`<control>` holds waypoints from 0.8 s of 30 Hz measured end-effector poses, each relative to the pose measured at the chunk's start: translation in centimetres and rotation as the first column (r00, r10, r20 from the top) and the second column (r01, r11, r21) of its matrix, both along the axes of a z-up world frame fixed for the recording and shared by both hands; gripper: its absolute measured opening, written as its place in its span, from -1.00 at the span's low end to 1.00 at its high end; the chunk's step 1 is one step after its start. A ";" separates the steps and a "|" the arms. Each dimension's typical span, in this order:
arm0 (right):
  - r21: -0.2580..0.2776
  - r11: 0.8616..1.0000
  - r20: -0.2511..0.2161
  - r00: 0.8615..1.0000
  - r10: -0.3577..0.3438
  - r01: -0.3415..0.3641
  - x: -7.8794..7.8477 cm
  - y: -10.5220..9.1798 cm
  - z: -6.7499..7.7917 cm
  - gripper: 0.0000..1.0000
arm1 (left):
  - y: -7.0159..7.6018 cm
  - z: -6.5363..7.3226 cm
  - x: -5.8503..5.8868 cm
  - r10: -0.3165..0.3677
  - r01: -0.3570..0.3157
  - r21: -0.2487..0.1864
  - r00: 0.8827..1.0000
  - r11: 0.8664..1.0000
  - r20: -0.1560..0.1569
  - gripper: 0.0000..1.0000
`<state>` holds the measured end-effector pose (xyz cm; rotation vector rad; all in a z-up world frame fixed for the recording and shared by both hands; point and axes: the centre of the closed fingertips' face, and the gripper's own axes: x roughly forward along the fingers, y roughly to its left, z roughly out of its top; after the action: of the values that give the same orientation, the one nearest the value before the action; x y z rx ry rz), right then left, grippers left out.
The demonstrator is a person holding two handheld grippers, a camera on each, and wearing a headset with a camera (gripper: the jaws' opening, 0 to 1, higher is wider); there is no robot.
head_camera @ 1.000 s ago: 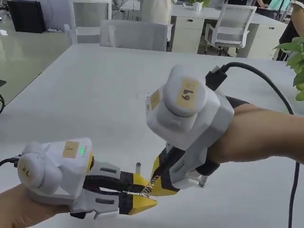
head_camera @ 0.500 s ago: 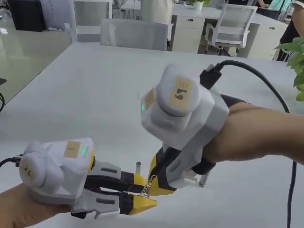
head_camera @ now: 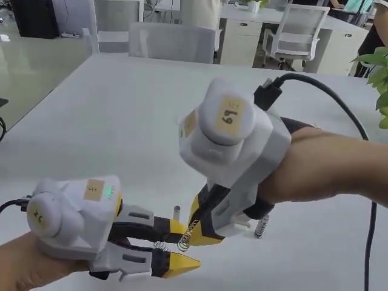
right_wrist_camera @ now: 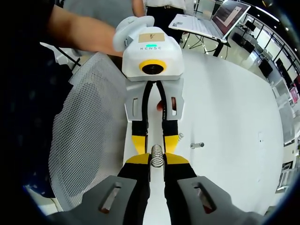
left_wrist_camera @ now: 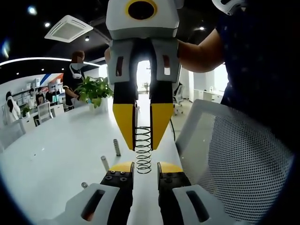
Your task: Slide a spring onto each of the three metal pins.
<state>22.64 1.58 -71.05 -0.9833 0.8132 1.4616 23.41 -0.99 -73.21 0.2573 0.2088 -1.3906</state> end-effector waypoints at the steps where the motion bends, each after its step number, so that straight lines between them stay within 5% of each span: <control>1: 0.000 1.000 0.004 1.000 0.000 0.000 0.1 0.0 0.0 -0.86 | 0.1 0.0 0.1 0.003 -0.003 0.001 1.000 1.000 0.000 -0.72; 24: -0.017 0.999 0.017 0.999 -0.049 0.049 1.0 -1.9 -0.1 -0.86 | 3.5 -1.7 0.7 0.136 -0.136 0.003 0.990 0.991 -0.027 -0.22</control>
<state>23.67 -0.37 -71.11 -0.9806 0.8338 1.4048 24.13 2.52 -74.89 0.2210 0.2456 -1.2595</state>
